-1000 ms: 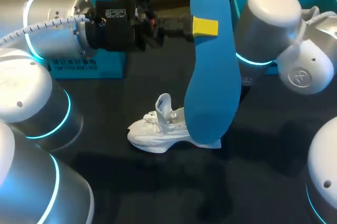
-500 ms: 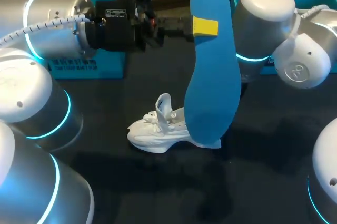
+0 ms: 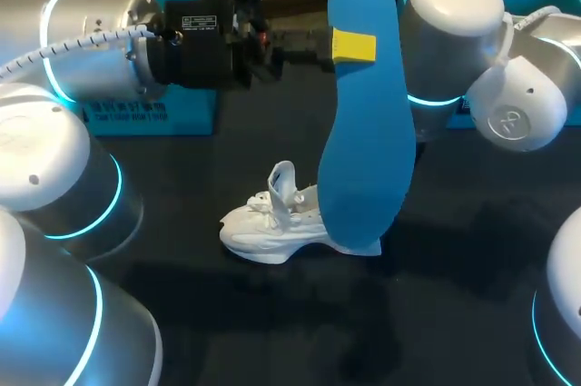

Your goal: Take the shoe out of the shoebox, open the shoe tongue, remove and reinsert the insole, then place the shoe into the shoebox

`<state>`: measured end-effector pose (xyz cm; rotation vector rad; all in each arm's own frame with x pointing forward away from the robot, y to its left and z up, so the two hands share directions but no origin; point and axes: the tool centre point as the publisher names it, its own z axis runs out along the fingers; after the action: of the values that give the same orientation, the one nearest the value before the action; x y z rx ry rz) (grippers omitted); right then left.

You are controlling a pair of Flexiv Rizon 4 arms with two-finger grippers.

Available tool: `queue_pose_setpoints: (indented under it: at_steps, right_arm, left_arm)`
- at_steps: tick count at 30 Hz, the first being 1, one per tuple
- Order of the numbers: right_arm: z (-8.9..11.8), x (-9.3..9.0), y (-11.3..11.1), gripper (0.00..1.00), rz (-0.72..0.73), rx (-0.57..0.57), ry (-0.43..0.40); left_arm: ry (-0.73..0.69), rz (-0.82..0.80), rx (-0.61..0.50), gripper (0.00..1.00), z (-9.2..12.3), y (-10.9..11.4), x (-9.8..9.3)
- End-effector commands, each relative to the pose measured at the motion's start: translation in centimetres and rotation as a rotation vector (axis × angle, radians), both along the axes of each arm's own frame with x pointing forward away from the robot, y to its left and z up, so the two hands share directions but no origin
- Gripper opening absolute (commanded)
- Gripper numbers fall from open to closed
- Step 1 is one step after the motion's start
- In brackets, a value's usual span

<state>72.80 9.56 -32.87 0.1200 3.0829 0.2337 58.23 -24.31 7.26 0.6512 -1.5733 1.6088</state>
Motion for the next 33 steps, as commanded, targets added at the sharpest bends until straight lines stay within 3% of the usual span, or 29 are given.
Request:
queue_pose_setpoints:
  at_steps: [1,15,21,33]
  right_arm:
    - [0.0,-0.1,0.0,1.00,0.000,0.000,-0.002]
    - [0.2,3.3,2.8,1.00,0.050,0.006,0.009]
    - [-1.1,4.6,3.7,1.00,0.071,0.008,0.021]
    - [-4.1,5.4,5.8,1.00,0.101,0.019,0.074]
  left_arm:
    - [0.000,0.001,-0.002,0.00,-0.1,0.0,-0.1]
    - [0.000,0.001,-0.002,0.00,-0.1,0.0,-0.1]
    - [0.000,0.001,-0.002,0.00,-0.1,0.0,-0.1]
    - [0.000,0.001,-0.002,0.00,-0.1,0.0,-0.1]
